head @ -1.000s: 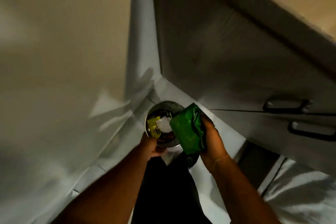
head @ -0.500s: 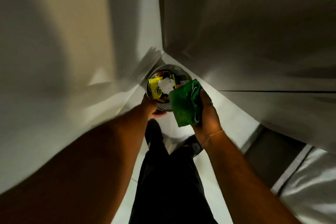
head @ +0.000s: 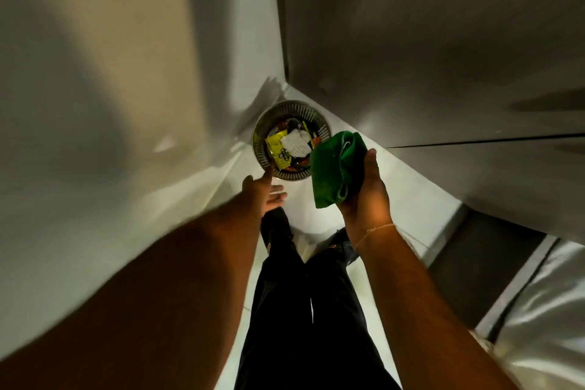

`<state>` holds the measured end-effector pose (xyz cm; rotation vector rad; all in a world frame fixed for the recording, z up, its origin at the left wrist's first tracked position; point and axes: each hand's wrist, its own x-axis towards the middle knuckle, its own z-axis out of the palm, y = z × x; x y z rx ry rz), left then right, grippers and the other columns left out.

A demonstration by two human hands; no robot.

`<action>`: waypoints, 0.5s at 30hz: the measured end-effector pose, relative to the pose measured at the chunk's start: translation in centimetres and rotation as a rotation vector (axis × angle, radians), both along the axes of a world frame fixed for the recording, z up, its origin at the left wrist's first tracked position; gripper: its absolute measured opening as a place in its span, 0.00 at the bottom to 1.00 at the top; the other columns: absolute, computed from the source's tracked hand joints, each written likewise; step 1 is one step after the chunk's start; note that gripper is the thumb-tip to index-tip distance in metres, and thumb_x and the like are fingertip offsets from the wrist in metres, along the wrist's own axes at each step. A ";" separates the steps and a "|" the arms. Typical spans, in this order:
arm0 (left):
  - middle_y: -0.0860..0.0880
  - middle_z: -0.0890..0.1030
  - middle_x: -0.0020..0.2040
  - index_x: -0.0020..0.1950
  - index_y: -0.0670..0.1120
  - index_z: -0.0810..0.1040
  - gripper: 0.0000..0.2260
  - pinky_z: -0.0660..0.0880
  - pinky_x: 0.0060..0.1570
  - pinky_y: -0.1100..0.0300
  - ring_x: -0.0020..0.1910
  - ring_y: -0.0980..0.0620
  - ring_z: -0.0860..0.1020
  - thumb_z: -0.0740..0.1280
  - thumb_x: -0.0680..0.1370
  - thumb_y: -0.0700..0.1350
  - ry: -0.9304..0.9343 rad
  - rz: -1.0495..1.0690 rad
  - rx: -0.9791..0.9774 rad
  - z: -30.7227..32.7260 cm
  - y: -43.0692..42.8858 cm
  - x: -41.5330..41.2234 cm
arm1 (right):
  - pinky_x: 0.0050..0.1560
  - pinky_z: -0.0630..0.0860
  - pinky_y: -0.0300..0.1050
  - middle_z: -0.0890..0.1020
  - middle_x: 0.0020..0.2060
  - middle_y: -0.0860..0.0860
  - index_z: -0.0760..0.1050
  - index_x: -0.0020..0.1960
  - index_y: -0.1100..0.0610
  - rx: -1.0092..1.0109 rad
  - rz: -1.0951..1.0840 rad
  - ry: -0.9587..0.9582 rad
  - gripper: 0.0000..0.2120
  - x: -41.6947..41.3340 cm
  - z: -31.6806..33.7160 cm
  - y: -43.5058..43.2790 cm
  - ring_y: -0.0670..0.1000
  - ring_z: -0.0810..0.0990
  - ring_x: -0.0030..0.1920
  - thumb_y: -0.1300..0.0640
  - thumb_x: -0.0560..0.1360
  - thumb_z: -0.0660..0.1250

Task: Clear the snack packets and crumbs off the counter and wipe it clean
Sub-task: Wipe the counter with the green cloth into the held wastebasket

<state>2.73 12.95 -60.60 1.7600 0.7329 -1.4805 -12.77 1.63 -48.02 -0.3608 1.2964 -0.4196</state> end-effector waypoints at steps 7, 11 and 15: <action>0.36 0.82 0.55 0.75 0.42 0.72 0.22 0.76 0.65 0.39 0.54 0.35 0.83 0.56 0.89 0.55 -0.057 0.061 -0.050 11.8 2.1 -6.5 | 0.63 0.82 0.55 0.88 0.59 0.55 0.78 0.70 0.55 0.016 -0.032 0.047 0.18 -1.8 10.0 0.7 0.58 0.86 0.63 0.49 0.84 0.63; 0.29 0.73 0.73 0.74 0.32 0.73 0.19 0.63 0.79 0.33 0.71 0.27 0.73 0.52 0.90 0.41 -0.006 0.383 -0.196 21.6 0.5 -7.6 | 0.60 0.83 0.56 0.87 0.60 0.60 0.81 0.64 0.58 0.004 -0.092 0.047 0.16 -2.8 19.3 0.2 0.60 0.86 0.59 0.52 0.82 0.63; 0.34 0.73 0.77 0.81 0.40 0.70 0.24 0.67 0.77 0.34 0.76 0.31 0.71 0.56 0.89 0.52 0.092 0.338 -0.317 33.0 -2.4 -6.9 | 0.59 0.83 0.55 0.88 0.60 0.57 0.80 0.69 0.56 -0.054 -0.059 0.010 0.18 -3.3 27.6 -0.4 0.58 0.88 0.59 0.48 0.86 0.61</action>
